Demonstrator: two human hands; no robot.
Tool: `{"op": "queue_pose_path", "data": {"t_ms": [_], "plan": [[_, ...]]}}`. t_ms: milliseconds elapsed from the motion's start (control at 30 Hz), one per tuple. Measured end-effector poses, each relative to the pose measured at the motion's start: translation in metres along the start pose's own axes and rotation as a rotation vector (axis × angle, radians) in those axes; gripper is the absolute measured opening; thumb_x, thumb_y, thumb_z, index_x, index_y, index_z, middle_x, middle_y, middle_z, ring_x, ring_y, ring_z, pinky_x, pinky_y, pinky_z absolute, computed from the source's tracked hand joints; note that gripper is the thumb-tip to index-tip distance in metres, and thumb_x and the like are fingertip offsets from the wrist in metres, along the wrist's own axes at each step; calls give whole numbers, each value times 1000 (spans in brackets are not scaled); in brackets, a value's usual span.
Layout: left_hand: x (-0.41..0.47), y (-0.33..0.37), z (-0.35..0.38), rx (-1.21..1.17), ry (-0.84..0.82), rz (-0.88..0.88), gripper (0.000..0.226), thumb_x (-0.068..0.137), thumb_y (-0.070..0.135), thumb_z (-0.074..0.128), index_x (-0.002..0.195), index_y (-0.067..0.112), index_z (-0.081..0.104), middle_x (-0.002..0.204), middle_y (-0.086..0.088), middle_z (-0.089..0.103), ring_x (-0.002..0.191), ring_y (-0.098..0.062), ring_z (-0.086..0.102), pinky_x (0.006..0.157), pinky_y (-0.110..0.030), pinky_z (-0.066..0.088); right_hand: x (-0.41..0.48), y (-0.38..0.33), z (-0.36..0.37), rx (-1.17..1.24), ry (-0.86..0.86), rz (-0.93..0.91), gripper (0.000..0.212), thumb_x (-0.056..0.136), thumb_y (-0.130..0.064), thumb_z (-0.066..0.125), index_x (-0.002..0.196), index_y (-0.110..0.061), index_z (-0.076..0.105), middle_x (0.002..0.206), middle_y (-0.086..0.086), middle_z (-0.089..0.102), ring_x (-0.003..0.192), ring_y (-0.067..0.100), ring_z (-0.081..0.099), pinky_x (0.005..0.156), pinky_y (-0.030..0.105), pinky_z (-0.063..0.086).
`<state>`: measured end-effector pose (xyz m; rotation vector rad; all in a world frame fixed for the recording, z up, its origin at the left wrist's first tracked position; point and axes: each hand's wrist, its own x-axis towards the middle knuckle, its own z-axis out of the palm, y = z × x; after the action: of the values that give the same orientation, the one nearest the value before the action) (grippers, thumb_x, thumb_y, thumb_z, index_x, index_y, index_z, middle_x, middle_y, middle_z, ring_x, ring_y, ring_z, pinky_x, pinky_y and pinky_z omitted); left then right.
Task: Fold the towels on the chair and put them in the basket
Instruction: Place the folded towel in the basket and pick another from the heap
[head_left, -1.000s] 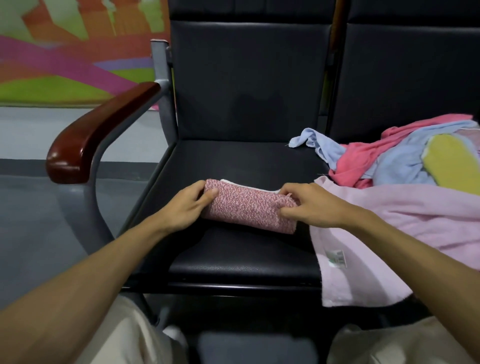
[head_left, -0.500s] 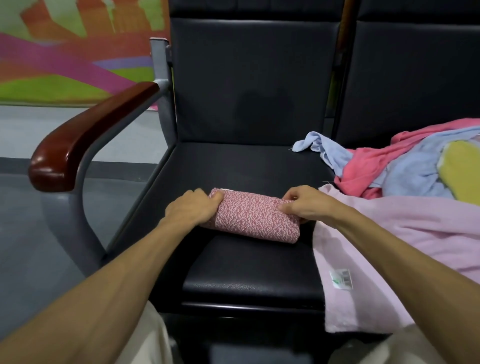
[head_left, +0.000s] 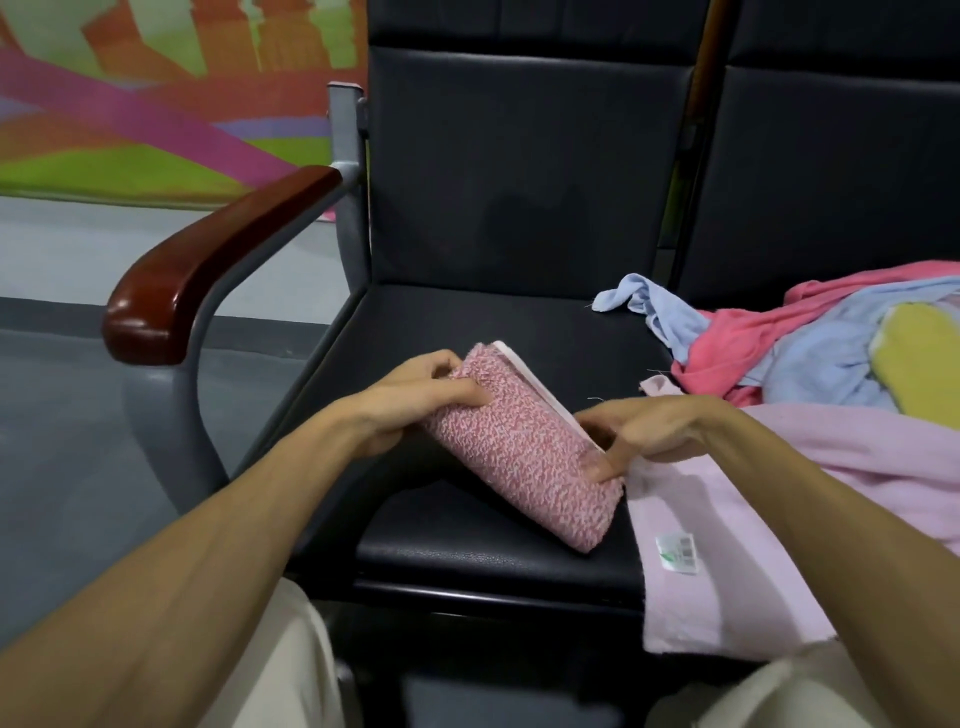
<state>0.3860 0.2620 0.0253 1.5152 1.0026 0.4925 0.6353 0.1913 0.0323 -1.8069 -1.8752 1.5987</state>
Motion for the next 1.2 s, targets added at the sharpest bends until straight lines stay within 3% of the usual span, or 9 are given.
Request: {"op": "queue_pose_path", "data": {"t_ms": [67, 133, 233, 467, 633, 733, 867, 1033, 1200], "plan": [[-7, 6, 0, -43, -31, 53, 31, 69, 18, 80, 92, 16, 59, 93, -2, 68, 91, -19, 65, 76, -31, 50, -7, 0, 3, -12, -49, -18, 37, 85, 4, 64, 121, 3, 58, 124, 16, 63, 114, 30, 59, 101, 38, 46], [-16, 11, -3, -86, 31, 67, 30, 72, 11, 80, 93, 15, 58, 92, -3, 69, 91, -20, 65, 73, -31, 51, -11, -7, 10, -58, 21, -59, 34, 85, 2, 66, 116, 12, 57, 116, 24, 61, 103, 38, 58, 88, 34, 51], [-30, 18, -14, -108, 320, 56, 38, 66, 17, 85, 95, 13, 59, 98, -5, 67, 92, -20, 64, 70, -31, 53, -11, -29, 23, -50, 196, -164, 16, 86, 2, 65, 102, 4, 62, 91, 10, 62, 78, 17, 57, 61, 19, 48], [-87, 22, -70, -154, 1055, 101, 53, 61, 36, 89, 91, 11, 53, 91, 1, 57, 85, -16, 54, 69, -26, 40, 15, -132, 67, -299, 387, -324, 17, 86, -27, 71, 102, -20, 70, 94, -5, 71, 84, 8, 66, 80, 25, 50], [-180, -19, -122, -863, 806, 255, 35, 84, 29, 72, 103, 2, 62, 107, -9, 70, 92, -16, 67, 77, -25, 55, 41, -198, 133, -97, 306, -435, 14, 89, -14, 68, 101, -13, 73, 96, 2, 73, 91, 18, 69, 85, 33, 57], [-245, -74, -136, -803, 666, 125, 23, 91, 31, 60, 106, 13, 59, 98, -3, 66, 94, -17, 62, 84, -35, 50, 58, -229, 188, -43, 121, -449, 20, 90, -10, 65, 109, -4, 70, 100, 8, 72, 90, 18, 68, 81, 26, 57], [-323, -148, -148, -765, 884, -24, 15, 91, 14, 60, 80, 16, 49, 51, 8, 52, 49, -8, 51, 60, -28, 45, 91, -250, 281, -107, -118, -412, 20, 89, -9, 65, 107, -1, 68, 91, 5, 70, 74, 7, 66, 64, 17, 53], [-398, -236, -141, -749, 1071, -186, 12, 88, 13, 67, 96, 6, 62, 79, -7, 67, 59, -15, 64, 55, -29, 53, 138, -242, 402, -305, -285, -404, 10, 83, -17, 76, 90, -14, 69, 86, 1, 70, 81, 19, 67, 73, 31, 57], [-437, -334, -135, -464, 1157, -558, 20, 76, 21, 79, 88, 11, 66, 91, -9, 70, 78, -22, 67, 77, -42, 58, 183, -204, 510, -445, -382, -363, 53, 73, -26, 83, 115, -17, 51, 116, 7, 66, 106, 27, 63, 91, 45, 50]]}}
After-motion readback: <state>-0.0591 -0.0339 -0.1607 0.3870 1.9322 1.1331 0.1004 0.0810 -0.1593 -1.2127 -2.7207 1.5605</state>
